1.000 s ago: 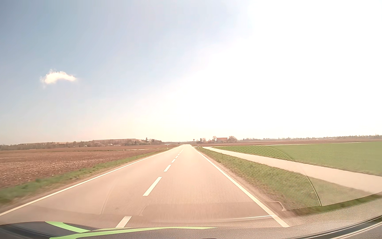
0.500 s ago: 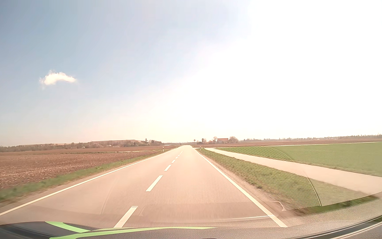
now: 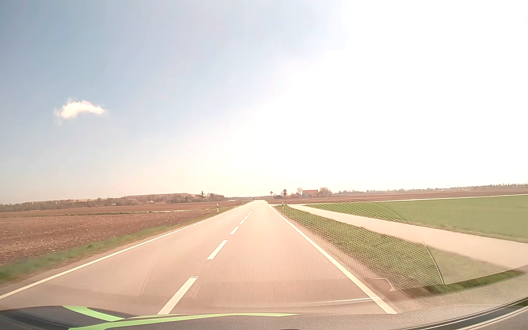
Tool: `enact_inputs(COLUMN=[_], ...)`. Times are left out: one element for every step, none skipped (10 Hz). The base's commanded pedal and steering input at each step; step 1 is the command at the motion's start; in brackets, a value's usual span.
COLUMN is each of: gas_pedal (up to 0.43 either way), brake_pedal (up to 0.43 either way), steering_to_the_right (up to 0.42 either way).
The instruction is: Follow the waypoints while adhering to traffic rules and regulations
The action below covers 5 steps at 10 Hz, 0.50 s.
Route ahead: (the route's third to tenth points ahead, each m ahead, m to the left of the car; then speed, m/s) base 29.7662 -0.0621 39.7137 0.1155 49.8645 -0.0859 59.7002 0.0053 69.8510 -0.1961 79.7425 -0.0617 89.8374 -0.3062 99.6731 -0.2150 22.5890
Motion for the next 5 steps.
enact_inputs(gas_pedal=[0.268, 0.268, 0.268, 0.268, 0.268], brake_pedal=[0.000, 0.000, 0.000, 0.000, 0.000], steering_to_the_right=[-0.005, -0.005, -0.004, -0.004, -0.003])
